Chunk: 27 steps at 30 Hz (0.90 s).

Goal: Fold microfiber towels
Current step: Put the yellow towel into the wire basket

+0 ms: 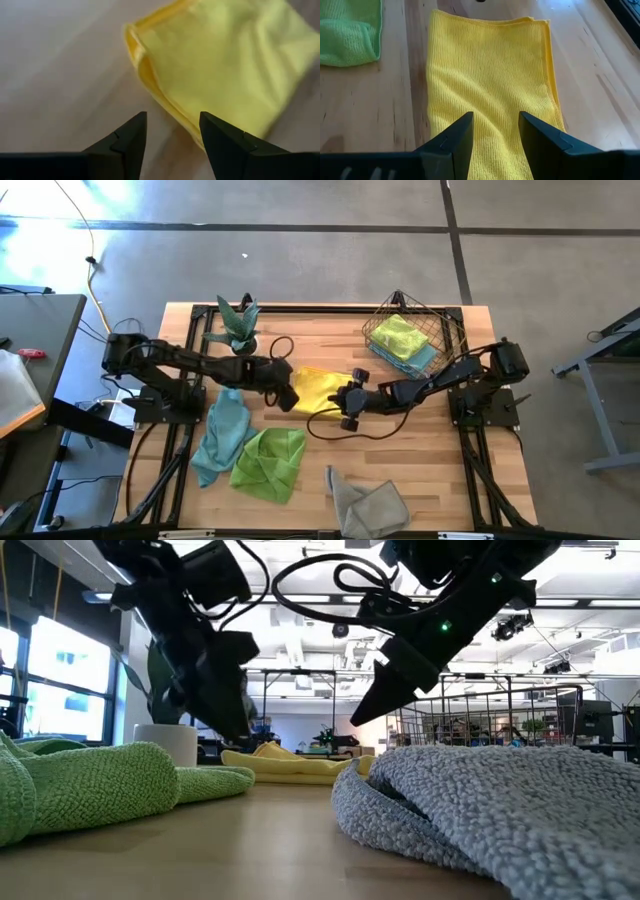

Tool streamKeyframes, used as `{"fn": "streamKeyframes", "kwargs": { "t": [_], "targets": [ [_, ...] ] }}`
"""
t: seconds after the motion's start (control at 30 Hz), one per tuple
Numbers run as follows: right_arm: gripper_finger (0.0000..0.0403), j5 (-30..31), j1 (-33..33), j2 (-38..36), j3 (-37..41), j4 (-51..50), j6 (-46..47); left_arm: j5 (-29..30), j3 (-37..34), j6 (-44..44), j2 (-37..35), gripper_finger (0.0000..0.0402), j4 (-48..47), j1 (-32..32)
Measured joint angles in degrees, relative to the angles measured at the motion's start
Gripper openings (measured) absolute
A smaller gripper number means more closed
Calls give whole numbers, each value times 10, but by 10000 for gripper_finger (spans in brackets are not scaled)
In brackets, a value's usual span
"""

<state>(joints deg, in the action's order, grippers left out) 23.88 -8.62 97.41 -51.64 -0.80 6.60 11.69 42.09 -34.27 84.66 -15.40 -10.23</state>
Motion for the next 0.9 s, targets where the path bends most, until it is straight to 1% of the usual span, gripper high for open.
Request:
{"fn": "streamKeyframes", "kwargs": {
  "t": [0.07,0.23,0.37,0.57,0.67,0.77,0.83,0.9],
  "targets": [
    [149,0,0,0,0,0,9,-13,0,-12,-1,174,0,-1],
    [149,-1,0,0,0,1,9,-7,0,-45,4,175,10,0],
    [149,-1,0,0,0,2,9,0,-1,-66,4,175,12,18],
    [149,-1,0,0,0,2,9,66,-1,-83,4,175,17,59],
    [149,-1,0,0,0,2,9,90,-4,-113,4,176,14,70],
    [149,-1,0,0,0,2,9,95,-25,-155,4,188,24,67],
    [149,-1,0,0,0,2,9,87,-40,-175,4,206,39,59],
    [149,-1,0,0,0,2,9,71,-59,-182,4,231,77,51]
  ]
}}
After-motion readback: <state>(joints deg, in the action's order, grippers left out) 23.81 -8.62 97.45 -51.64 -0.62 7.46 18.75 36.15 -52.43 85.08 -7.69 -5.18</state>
